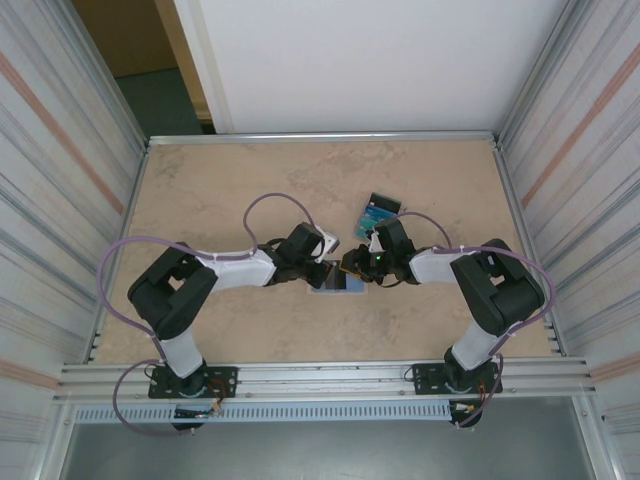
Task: Take the credit cards out of the card holder
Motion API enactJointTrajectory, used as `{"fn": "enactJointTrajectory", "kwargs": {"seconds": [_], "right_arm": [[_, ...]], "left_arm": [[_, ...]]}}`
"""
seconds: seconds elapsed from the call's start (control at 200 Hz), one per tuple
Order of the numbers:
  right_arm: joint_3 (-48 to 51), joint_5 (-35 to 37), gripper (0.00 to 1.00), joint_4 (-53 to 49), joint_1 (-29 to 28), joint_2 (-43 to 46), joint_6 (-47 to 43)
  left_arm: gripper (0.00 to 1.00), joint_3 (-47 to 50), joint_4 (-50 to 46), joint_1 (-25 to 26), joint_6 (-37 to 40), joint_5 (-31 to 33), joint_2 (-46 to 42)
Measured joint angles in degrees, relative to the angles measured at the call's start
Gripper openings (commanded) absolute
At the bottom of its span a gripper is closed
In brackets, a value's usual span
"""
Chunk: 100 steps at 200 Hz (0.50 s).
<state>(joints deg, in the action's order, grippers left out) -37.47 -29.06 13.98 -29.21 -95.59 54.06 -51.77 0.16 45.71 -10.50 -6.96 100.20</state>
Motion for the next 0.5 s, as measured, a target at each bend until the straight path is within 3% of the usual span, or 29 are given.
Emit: {"fn": "enactJointTrajectory", "kwargs": {"seconds": [0.501], "right_arm": [[1.07,-3.67,0.21,5.35,0.00,-2.12,2.58]], "left_arm": [[0.00,0.02,0.72,-1.90,-2.99,-4.59,0.44]]}}
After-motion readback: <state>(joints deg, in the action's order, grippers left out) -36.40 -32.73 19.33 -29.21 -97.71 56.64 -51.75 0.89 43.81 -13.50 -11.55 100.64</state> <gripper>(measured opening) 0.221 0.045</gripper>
